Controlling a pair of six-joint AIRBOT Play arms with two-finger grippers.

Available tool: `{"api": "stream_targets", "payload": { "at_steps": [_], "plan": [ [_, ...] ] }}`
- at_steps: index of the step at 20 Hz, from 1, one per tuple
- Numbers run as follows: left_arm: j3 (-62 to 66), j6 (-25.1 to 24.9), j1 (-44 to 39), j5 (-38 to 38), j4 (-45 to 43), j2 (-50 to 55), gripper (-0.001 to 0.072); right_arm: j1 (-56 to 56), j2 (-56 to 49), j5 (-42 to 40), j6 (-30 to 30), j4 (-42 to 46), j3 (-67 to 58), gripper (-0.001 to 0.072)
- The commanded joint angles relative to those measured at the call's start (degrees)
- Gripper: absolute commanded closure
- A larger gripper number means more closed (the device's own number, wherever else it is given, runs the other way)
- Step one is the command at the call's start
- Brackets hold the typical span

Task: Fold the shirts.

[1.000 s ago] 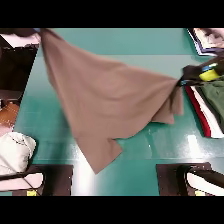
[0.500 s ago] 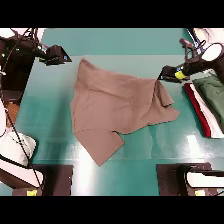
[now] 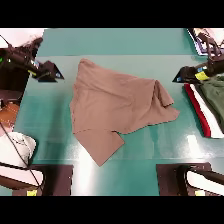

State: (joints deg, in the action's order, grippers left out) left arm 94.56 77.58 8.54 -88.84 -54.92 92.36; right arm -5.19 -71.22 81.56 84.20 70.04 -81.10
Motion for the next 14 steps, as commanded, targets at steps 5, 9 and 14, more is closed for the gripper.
{"api": "stream_targets", "payload": {
  "at_steps": [5,9,14],
  "plan": [
    [-47.15,-0.35,0.20,16.79,-1.66,-27.23,0.0102,-0.63,11.61,-2.49,-1.01,-0.07,14.40,0.0280],
    [-61.90,0.46,0.20,19.08,-1.29,-36.52,0.0102,-0.63,11.96,-2.62,-0.98,-0.33,15.13,0.0280],
    [-66.79,0.44,-3.50,24.28,1.77,-37.00,0.0102,-0.68,11.76,-4.61,-1.01,-4.68,15.13,0.0280]
  ]
}}
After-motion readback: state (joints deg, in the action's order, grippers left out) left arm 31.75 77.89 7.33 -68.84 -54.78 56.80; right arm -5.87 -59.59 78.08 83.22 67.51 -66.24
